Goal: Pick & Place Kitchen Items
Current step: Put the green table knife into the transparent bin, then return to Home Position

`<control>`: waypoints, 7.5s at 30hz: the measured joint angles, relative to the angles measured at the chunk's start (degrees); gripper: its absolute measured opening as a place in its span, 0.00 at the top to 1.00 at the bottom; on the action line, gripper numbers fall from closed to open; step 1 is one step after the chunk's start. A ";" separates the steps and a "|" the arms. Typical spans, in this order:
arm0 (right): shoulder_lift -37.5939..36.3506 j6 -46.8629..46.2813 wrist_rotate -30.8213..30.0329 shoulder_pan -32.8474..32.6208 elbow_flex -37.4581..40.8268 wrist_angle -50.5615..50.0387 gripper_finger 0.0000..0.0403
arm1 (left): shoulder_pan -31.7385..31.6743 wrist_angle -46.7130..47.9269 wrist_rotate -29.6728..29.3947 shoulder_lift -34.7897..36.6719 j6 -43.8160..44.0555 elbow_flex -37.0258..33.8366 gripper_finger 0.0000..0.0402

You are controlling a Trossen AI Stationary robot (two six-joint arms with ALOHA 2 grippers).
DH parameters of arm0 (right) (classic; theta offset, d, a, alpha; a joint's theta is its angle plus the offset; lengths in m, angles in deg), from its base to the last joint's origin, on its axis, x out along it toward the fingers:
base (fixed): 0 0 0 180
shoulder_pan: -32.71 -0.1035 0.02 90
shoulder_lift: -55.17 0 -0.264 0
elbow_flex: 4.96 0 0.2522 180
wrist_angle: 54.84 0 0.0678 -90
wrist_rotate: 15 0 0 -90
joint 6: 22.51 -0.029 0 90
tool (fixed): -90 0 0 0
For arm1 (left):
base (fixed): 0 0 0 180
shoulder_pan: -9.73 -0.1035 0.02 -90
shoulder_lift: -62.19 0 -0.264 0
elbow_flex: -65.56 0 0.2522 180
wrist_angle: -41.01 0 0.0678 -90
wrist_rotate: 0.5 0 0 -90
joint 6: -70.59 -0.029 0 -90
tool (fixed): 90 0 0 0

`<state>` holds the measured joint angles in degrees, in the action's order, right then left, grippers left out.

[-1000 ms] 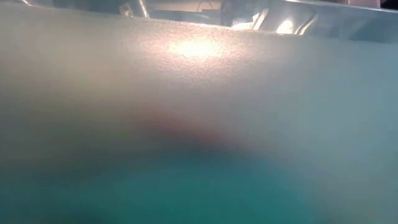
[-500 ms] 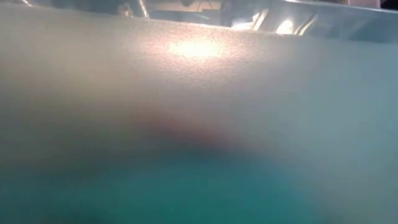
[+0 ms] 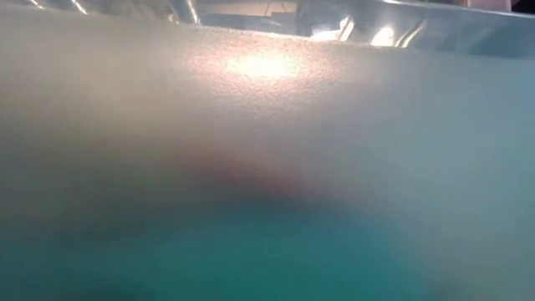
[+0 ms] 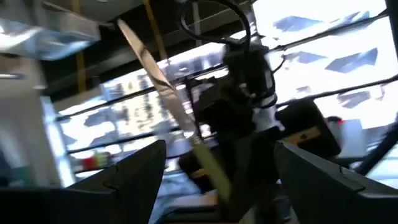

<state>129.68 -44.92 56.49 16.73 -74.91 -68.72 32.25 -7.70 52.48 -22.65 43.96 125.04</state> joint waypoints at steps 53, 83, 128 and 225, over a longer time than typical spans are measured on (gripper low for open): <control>11.58 -117.69 24.15 -43.22 -9.40 -52.86 0.93 | 11.31 -9.65 -17.92 4.77 -26.20 -0.02 0.26; 11.40 -111.38 34.85 -37.46 14.46 -26.78 0.93 | 11.59 -9.58 -18.42 4.75 -27.54 -0.02 0.26; 11.51 -27.61 -10.23 -19.83 -39.76 -67.55 0.51 | 11.50 -9.55 -22.57 4.73 -27.24 -0.02 0.26; -55.52 15.47 9.07 20.06 55.63 6.38 0.51 | -7.25 33.64 10.66 12.76 10.80 -3.80 0.26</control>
<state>74.16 -29.44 65.56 36.79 -19.28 -62.34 24.99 25.95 63.15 -9.90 54.75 121.24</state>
